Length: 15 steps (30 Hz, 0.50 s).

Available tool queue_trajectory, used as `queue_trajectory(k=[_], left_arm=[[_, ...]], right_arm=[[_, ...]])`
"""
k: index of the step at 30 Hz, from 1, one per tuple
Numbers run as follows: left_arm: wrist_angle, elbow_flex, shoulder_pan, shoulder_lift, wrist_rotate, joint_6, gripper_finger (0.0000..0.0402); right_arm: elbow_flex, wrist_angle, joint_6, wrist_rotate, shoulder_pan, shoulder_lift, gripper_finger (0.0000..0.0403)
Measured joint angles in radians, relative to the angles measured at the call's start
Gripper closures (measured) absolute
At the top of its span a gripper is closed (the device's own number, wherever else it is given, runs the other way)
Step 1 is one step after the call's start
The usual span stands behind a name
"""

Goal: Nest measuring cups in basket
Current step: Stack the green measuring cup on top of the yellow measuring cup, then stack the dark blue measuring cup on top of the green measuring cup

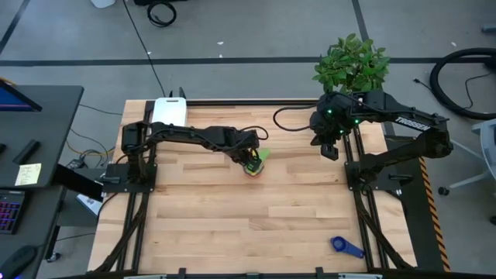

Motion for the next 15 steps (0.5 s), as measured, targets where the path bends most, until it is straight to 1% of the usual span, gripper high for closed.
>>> queue_trajectory(k=[4, 9, 11, 15], left_arm=[[0.0, 0.0, 0.0, 0.0, 0.0, 0.042, 0.0359], [0.0, 0.0, 0.0, -0.001, 0.002, 0.085, 0.0359], [-0.012, 0.0, 0.0, -0.012, 0.017, 0.128, 0.0359], [-0.016, 0.002, 0.001, -0.057, 0.017, 0.158, 0.0359]], right_arm=[[0.0, -0.058, -0.034, -0.017, 0.0, 0.0, 0.039], [0.0, -0.088, -0.08, -0.048, 0.0, 0.0, 0.039], [0.0, -0.087, -0.08, -0.078, 0.0, 0.0, 0.039], [0.0, -0.076, -0.08, -0.108, 0.0, 0.0, 0.039]])
